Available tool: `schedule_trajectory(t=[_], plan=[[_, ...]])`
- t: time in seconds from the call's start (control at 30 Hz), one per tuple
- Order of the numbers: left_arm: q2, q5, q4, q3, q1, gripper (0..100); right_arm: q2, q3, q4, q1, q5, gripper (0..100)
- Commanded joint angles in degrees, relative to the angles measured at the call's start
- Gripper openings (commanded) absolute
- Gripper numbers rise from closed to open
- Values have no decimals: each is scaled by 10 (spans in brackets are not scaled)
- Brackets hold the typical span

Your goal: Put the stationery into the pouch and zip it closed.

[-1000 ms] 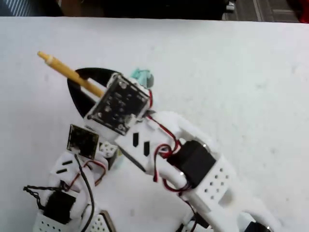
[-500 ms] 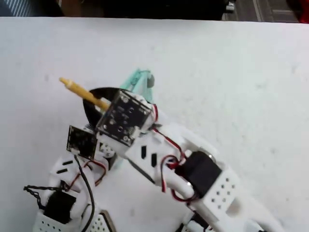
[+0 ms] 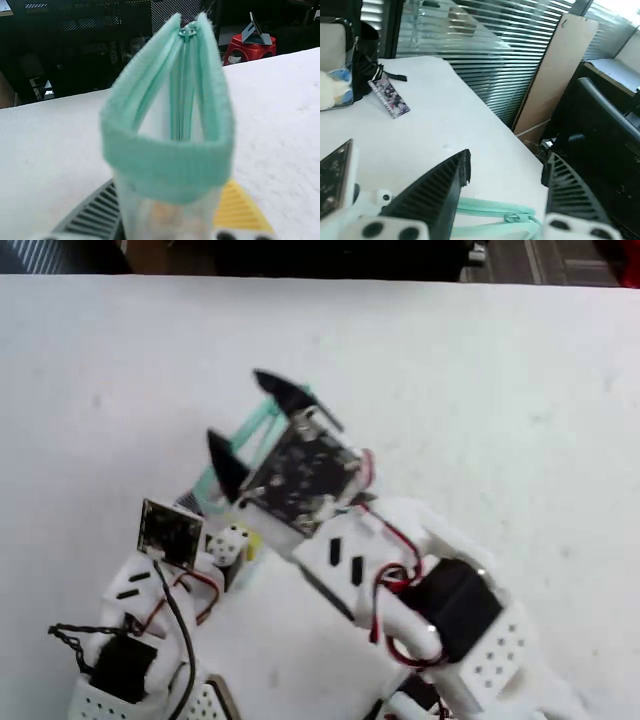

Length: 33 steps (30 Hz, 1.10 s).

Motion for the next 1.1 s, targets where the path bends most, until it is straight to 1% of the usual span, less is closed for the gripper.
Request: schedule_trajectory(t=[0.0, 0.1, 0.13, 0.17, 0.3, 0.37, 0.47, 0.53, 0.57, 0.7, 0.87, 0.97, 1.07], plan=[[-12, -3, -15, -5, 0, 195, -8, -33, 3, 35, 4, 216], [-12, -3, -15, -5, 2, 195, -6, -33, 43, 56, 4, 216], [-12, -4, -11, -8, 14, 195, -2, -35, 64, 62, 0, 216], [-12, -5, -10, -8, 32, 195, 3, -39, 87, 67, -19, 216], [-12, -6, 10, -4, 94, 195, 35, -82, 190, 72, -181, 220], [-12, -6, 11, -4, 99, 195, 60, -120, 247, 70, -260, 236], [-12, -6, 11, -4, 98, 195, 102, -197, 349, 71, -375, 307], [-12, -6, 11, -4, 98, 195, 127, -250, 395, 72, -429, 354], [-12, -6, 11, -4, 98, 195, 138, -274, 409, 71, -444, 369], [-12, -6, 11, -4, 98, 195, 182, -342, 436, 69, -453, 377], [-12, -6, 11, -4, 98, 195, 254, -380, 418, 67, -453, 378], [-12, -6, 11, -4, 98, 195, 305, -401, 441, 45, -465, 378], [-12, -6, 11, -4, 98, 195, 334, -406, 441, 42, -468, 378]])
